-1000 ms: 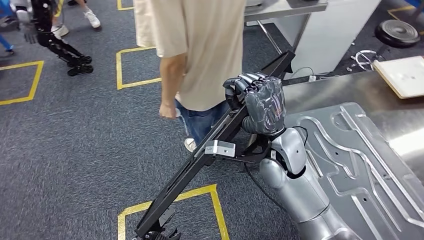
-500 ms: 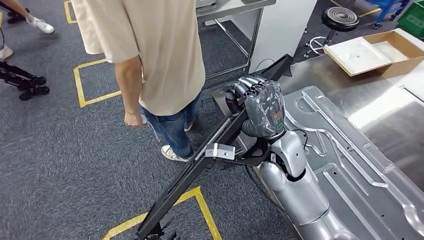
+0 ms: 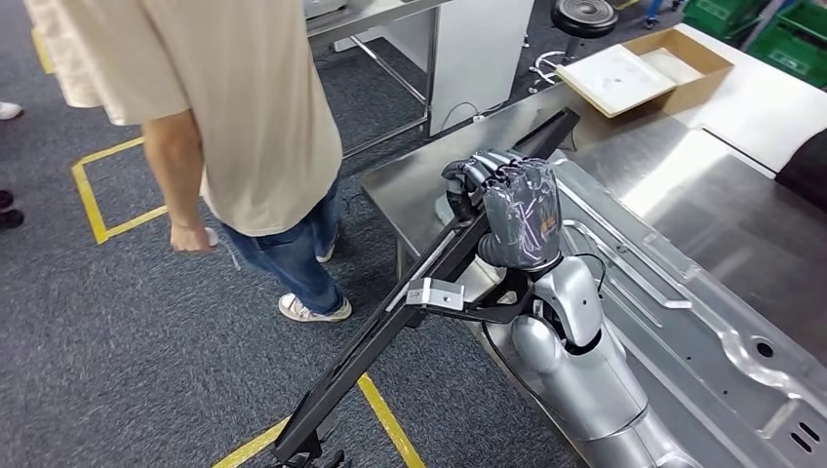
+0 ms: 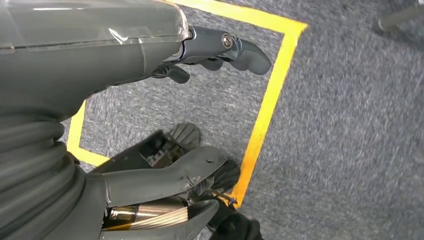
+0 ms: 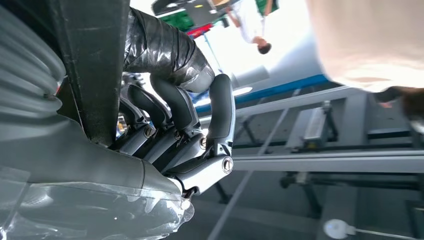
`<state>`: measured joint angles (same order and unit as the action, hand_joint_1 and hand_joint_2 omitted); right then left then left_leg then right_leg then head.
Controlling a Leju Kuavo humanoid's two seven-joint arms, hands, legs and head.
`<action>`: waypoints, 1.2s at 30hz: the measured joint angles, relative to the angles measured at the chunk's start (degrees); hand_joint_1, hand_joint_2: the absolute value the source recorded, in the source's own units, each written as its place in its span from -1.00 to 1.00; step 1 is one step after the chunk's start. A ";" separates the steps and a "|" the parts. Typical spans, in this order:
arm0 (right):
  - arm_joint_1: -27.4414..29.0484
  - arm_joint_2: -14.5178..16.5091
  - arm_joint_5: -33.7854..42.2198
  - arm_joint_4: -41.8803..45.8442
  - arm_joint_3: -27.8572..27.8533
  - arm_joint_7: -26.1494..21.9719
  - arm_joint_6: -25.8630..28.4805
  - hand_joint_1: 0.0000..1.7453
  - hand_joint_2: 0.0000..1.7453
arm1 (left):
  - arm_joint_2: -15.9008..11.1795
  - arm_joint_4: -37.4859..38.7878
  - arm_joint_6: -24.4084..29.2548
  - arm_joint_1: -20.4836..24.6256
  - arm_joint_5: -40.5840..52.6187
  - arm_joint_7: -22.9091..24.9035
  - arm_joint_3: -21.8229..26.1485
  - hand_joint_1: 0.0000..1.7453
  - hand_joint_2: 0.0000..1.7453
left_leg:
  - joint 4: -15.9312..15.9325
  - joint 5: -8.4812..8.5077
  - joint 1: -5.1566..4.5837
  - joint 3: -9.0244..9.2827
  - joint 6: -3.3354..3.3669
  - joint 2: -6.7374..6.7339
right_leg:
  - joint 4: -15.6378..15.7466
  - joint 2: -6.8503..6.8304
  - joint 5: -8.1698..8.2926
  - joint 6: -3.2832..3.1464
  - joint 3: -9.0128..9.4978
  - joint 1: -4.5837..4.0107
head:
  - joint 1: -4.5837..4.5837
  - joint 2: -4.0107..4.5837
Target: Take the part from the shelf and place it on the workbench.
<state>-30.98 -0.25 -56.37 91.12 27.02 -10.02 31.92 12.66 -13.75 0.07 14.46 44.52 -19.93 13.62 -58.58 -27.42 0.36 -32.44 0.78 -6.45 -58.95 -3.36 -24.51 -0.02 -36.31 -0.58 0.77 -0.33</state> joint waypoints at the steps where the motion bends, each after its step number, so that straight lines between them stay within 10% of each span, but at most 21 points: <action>1: 0.01 -0.03 0.00 0.01 0.00 0.00 0.01 1.00 1.00 | 0.00 -0.01 0.00 0.04 0.00 0.00 0.00 -1.00 1.00 | -0.20 -0.37 0.06 0.09 -0.31 0.42 | 0.24 0.65 0.15 -0.26 0.10 0.18 | 0.00 0.00; 4: -0.10 -0.04 0.00 -0.01 0.00 -0.01 -0.02 1.00 1.00 | -0.03 -0.01 0.00 0.07 0.00 -0.03 0.00 -1.00 1.00 | -6.12 -4.26 0.36 -2.28 -0.84 4.57 | 0.77 2.60 0.51 -1.01 0.35 0.71 | -0.04 0.00; 7: 0.01 -0.03 0.00 -0.10 0.00 0.00 -0.02 1.00 1.00 | -0.21 0.00 0.09 -0.29 -0.10 -0.01 0.01 -1.00 1.00 | -14.83 -7.10 0.35 -6.65 -0.98 5.91 | 0.52 4.98 0.51 -1.26 0.20 0.69 | -0.04 0.00; 11: 0.04 -0.04 0.02 -0.21 -0.05 0.07 0.02 1.00 1.00 | -0.31 0.00 0.92 -0.22 -0.61 -0.26 0.13 -1.00 1.00 | -5.51 -0.51 0.56 -3.10 -0.64 8.08 | -0.40 8.26 0.24 -0.91 -0.05 0.74 | -0.03 0.00; 15: 0.08 -0.15 0.16 -0.38 -0.47 0.16 0.11 1.00 1.00 | -0.26 0.00 1.84 -0.16 -0.93 -1.10 0.38 -1.00 1.00 | -1.08 0.24 0.54 -1.07 0.18 9.24 | -0.69 10.77 0.65 0.35 -1.04 0.99 | -0.04 0.00; 20: -0.07 -0.55 0.55 -1.02 -1.71 0.71 0.25 1.00 1.00 | 0.01 0.00 0.19 0.04 -1.07 -1.41 0.43 -1.00 1.00 | -0.03 0.91 0.57 -0.68 1.76 6.16 | -9.35 4.68 -4.00 1.87 -5.39 1.04 | 0.10 0.00; 23: 0.00 -0.63 0.68 -2.53 -2.89 1.30 0.30 1.00 1.00 | -0.34 0.00 -2.55 -0.26 -1.51 -1.27 0.52 -1.00 1.00 | -0.05 0.73 0.44 -0.65 1.89 4.07 | -14.97 3.58 -5.07 2.25 -8.28 1.43 | 0.09 0.00; 28: -0.27 -0.73 0.45 -4.71 -5.22 1.19 0.98 1.00 1.00 | -0.48 0.00 -3.89 -0.34 -1.88 -1.34 0.58 -1.00 1.00 | -0.07 0.02 -0.09 0.02 1.16 1.20 | -0.72 -1.44 0.89 0.67 -0.85 0.02 | 0.09 0.00; 31: -0.16 -0.76 0.00 -5.85 -6.52 1.20 1.23 1.00 1.00 | -0.59 0.00 -4.12 -0.36 -1.94 -1.33 0.61 -1.00 1.00 | -0.05 -0.53 -0.26 0.37 0.31 -0.35 | 0.20 -0.05 0.90 -0.13 -0.72 -0.18 | 0.07 0.00; 36: -0.04 -0.86 -0.33 -7.44 -7.67 1.35 1.37 1.00 1.00 | -0.97 0.00 -4.25 -0.53 -1.99 -1.42 0.69 -1.00 1.00 | -11.89 -6.93 0.10 -4.82 -0.43 5.55 | 0.91 3.64 1.35 -1.44 -0.26 0.44 | 0.01 0.00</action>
<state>-31.02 -1.11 -56.70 83.67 19.34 -8.67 33.29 11.68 -13.75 -4.18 13.93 42.53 -21.35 14.31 -70.47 -34.35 0.46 -37.27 0.35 -0.90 -58.04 0.28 -23.16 -1.46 -36.58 -0.14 0.78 -0.33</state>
